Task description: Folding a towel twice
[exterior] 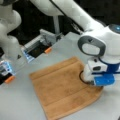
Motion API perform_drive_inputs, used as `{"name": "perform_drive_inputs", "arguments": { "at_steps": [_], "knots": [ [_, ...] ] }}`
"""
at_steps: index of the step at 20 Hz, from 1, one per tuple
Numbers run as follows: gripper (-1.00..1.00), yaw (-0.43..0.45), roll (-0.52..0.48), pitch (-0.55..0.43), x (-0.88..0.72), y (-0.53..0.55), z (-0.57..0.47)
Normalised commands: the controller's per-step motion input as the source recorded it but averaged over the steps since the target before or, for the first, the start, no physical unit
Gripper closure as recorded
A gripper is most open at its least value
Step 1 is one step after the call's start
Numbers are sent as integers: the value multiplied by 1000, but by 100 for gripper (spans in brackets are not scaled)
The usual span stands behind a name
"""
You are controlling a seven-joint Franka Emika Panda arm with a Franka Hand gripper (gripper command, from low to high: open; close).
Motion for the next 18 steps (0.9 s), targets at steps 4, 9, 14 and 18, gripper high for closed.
{"name": "perform_drive_inputs", "arguments": {
  "at_steps": [4, 9, 14, 18],
  "knots": [
    [100, -222, 137, -45, -309, -252, 40],
    [100, -246, 153, -134, -410, -66, -123],
    [100, -210, 129, -236, -609, 118, -163],
    [100, -207, 91, -344, -761, 161, -191]
  ]
}}
